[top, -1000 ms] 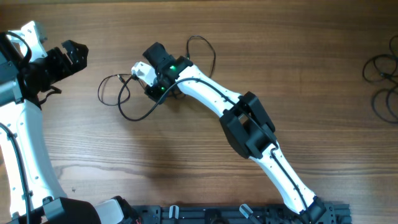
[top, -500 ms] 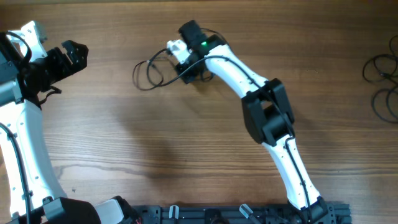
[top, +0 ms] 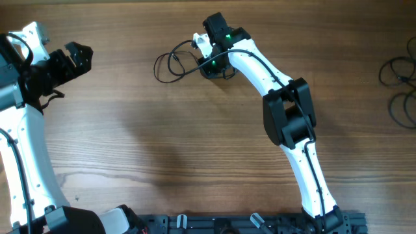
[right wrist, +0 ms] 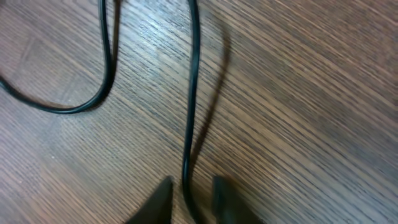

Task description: Untangle cables

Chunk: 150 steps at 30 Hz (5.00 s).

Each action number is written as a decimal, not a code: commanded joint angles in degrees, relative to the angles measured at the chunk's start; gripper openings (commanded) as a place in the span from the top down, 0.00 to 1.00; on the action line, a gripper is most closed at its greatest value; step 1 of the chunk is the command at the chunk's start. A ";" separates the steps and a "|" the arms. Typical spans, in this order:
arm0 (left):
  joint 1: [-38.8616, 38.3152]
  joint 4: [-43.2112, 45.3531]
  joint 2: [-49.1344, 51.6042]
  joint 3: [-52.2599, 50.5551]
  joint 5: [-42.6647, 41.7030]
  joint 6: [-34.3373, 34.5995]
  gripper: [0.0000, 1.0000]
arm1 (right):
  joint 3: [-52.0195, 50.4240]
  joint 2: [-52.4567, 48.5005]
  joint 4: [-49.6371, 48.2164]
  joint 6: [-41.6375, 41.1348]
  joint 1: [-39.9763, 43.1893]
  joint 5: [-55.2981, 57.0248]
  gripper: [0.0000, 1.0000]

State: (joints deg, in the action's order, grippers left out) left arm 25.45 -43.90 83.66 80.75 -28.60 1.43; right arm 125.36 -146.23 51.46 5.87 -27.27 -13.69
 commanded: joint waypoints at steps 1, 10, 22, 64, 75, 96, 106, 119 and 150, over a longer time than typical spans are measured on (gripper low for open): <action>-0.33 -0.09 -0.50 1.03 -0.96 0.35 0.00 | -2.80 -4.48 1.11 -3.43 0.98 8.17 0.65; -0.31 -0.98 -0.50 1.03 -0.94 0.33 0.00 | -2.80 -1.14 3.10 -12.37 0.98 20.11 0.56; -0.33 -2.71 -0.50 1.01 -0.94 -1.68 0.00 | -2.80 1.18 7.67 -20.87 0.98 29.33 0.52; -0.31 -5.27 -0.50 1.01 -0.96 -4.22 0.01 | -2.80 5.88 12.37 -41.07 0.83 30.67 0.56; -0.31 -6.03 -0.50 1.01 -0.96 -4.22 0.01 | -2.84 5.88 11.41 -45.59 0.66 28.81 0.67; -0.31 -6.08 -0.50 1.01 -0.98 -4.22 0.00 | -4.26 5.86 11.54 -53.20 0.24 29.07 0.61; -0.31 -6.08 -0.50 1.03 -1.70 -4.24 0.00 | -5.11 5.81 9.86 -54.97 0.24 29.03 0.80; -0.31 -6.05 -0.50 1.01 -1.88 -5.07 0.00 | -3.65 9.22 3.93 -44.22 0.37 25.18 0.96; -2.40 -9.99 -0.50 1.03 -9.51 -5.09 0.00 | -2.23 52.19 27.54 -23.45 6.49 25.64 0.96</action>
State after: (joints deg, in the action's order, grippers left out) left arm 24.16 -53.78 83.66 80.75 -36.56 -2.72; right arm 121.56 -98.17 77.38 -19.16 -23.27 11.79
